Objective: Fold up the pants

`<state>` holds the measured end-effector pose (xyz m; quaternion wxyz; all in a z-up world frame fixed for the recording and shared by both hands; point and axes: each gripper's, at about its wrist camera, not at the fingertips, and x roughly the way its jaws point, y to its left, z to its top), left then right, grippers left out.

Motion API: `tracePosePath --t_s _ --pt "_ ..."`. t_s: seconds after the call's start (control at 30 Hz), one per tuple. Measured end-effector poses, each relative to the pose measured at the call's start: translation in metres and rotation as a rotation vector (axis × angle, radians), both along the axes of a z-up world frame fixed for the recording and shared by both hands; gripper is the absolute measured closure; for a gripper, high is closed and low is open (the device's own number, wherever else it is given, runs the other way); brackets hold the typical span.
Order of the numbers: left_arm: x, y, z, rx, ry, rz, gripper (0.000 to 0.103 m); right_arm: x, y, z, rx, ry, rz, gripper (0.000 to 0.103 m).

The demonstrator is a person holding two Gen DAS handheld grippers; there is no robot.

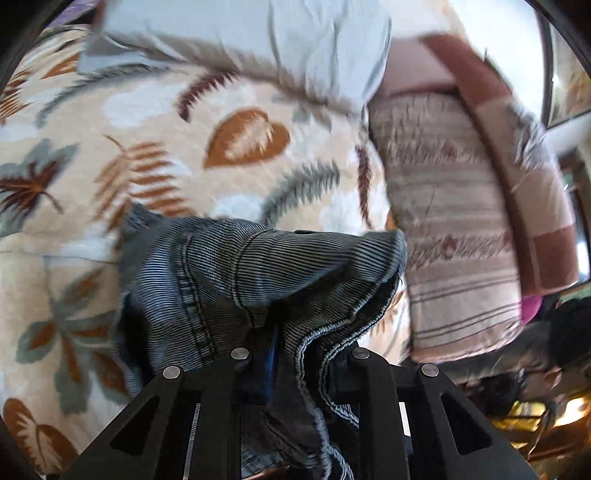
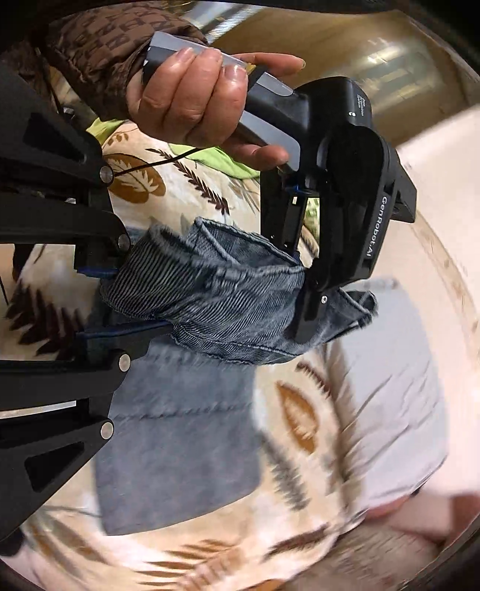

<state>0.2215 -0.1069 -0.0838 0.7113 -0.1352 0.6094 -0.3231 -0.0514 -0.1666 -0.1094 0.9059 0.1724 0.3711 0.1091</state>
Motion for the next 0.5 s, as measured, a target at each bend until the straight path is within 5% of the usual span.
tracePosePath --t_s 0.27,0.5 --pt "-0.003 -0.105 -0.04 0.253 0.014 -0.11 0.082 -0.018 -0.058 -0.041 0.201 0.112 -0.115 0.083" --pt "-0.017 -0.154 -0.058 0.412 -0.027 -0.18 0.069 -0.018 -0.088 -0.075 0.354 0.204 -0.173 0.076"
